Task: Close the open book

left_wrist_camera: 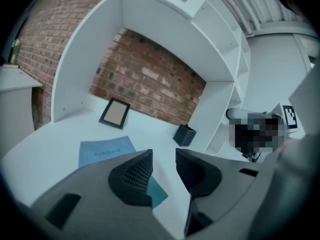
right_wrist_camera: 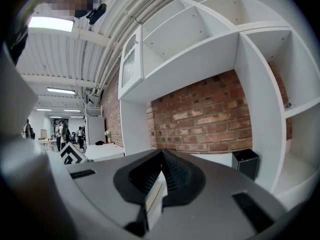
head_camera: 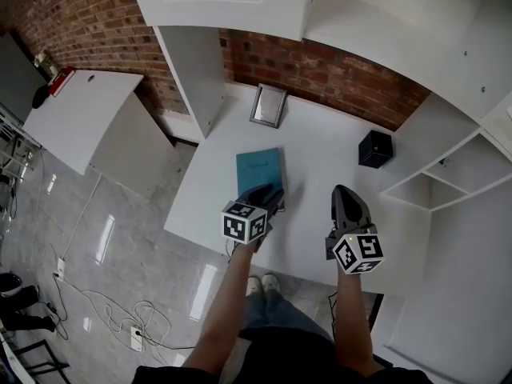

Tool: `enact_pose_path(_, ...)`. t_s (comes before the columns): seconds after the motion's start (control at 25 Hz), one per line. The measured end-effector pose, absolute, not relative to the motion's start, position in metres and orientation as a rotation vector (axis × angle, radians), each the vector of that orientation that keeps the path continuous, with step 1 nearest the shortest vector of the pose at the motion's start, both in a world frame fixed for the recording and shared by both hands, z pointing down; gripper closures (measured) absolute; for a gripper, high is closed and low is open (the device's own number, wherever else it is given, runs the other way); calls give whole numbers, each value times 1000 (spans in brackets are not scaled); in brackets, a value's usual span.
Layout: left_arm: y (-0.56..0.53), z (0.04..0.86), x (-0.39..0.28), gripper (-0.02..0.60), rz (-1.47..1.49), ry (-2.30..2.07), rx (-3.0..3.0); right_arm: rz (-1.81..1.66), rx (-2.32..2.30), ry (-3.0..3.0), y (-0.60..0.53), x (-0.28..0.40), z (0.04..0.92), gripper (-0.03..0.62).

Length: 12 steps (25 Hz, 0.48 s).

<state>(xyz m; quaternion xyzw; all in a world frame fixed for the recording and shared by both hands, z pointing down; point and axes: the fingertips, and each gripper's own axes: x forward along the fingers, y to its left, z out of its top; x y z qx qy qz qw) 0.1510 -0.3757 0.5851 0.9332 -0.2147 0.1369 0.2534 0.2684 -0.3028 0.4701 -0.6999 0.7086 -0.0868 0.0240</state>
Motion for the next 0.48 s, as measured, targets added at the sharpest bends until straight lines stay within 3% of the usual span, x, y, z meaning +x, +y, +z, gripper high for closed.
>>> enact_pose_path(0.28,-388,484,104,457,184,-751,2759,-165,-2097,2201,-314,251,439,595)
enact_pose_path(0.48,-395,420,59,496,60,-972,2857,-88,-2033,2218,-322,235,414,595)
